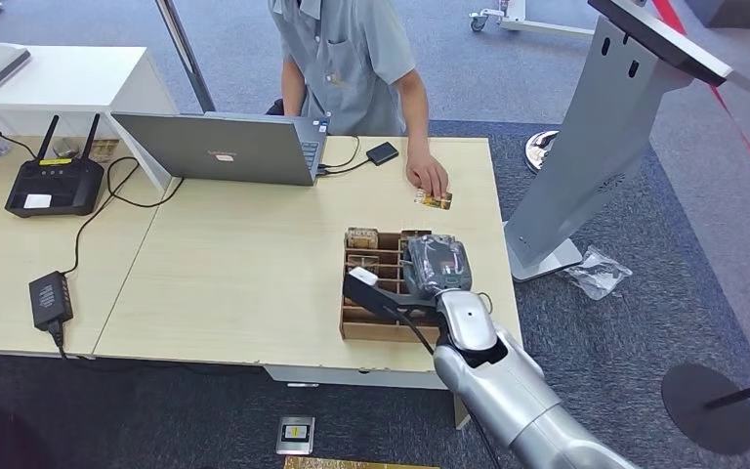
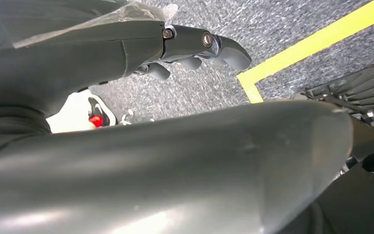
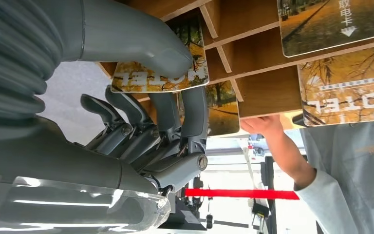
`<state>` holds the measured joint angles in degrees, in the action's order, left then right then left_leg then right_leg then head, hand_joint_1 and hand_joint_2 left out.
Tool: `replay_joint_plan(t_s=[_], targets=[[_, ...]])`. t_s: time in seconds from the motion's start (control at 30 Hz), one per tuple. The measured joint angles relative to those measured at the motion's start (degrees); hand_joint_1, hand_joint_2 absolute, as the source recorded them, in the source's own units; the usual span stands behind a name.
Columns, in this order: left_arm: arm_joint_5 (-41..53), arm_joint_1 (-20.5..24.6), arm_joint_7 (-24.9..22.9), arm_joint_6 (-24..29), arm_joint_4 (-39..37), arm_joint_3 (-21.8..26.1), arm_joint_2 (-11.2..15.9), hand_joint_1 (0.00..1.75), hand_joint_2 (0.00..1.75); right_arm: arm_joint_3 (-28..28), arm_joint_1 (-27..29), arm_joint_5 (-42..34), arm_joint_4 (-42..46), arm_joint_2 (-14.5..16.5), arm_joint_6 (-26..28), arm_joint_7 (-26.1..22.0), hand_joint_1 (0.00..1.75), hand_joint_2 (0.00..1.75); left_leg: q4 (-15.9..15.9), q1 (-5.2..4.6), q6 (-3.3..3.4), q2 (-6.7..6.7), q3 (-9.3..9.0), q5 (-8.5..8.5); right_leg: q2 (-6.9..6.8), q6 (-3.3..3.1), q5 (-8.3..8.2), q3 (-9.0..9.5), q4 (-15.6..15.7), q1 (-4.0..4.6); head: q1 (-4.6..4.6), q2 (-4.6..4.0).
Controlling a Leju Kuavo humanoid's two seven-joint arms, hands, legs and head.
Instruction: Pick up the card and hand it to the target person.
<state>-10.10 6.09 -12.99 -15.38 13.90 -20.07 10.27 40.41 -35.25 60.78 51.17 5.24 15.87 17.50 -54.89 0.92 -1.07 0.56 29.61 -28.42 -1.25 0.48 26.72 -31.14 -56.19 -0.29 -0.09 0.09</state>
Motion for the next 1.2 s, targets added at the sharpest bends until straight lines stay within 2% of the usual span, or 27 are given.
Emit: replay_joint_plan(t_s=[0.27,0.53,0.67,0.93,1.2], targets=[[-0.41,-0.71,0.04,0.03,-0.36,1.52,0.04,0.0,0.0,-0.15,0.8,2.19,8.07,-1.4,-0.55,0.71,1.75,1.75,0.0,0.0,0.0,0.01,0.0,0.0,0.0,0.0,0.0,-0.03,0.0,0.0,0.01,0.0],[-0.17,-1.1,0.56,0.02,-0.47,1.92,0.09,0.0,0.0,-1.48,1.42,5.64,23.96,-4.57,-1.01,-3.37,1.75,1.75,-0.01,-0.01,0.0,0.03,-0.03,0.0,0.0,0.0,0.0,-0.02,0.0,0.0,0.0,0.0],[0.81,-1.09,1.07,-0.09,-0.48,1.91,0.09,0.0,0.0,-2.07,1.25,5.8,28.81,-5.38,-0.72,-4.88,1.75,1.75,-0.01,0.0,0.0,0.02,-0.04,0.0,0.0,0.0,0.0,0.0,0.0,0.0,0.01,0.0],[4.1,0.64,-0.28,-1.05,-0.44,1.87,-0.3,0.0,0.0,-2.17,-0.91,7.26,28.16,-5.48,2.49,-6.48,1.75,1.75,-0.01,0.0,0.0,0.0,-0.02,0.01,0.0,0.0,-0.02,0.03,0.0,0.0,0.0,0.0],[5.7,2.99,-1.48,-1.61,-0.28,1.69,-0.86,0.0,0.0,-1.38,-4.74,8.9,20.71,-3.85,7.17,-7.48,1.75,1.75,-0.01,0.0,0.0,0.0,-0.01,0.01,0.0,-0.01,-0.04,0.04,0.0,0.0,0.0,0.0]])
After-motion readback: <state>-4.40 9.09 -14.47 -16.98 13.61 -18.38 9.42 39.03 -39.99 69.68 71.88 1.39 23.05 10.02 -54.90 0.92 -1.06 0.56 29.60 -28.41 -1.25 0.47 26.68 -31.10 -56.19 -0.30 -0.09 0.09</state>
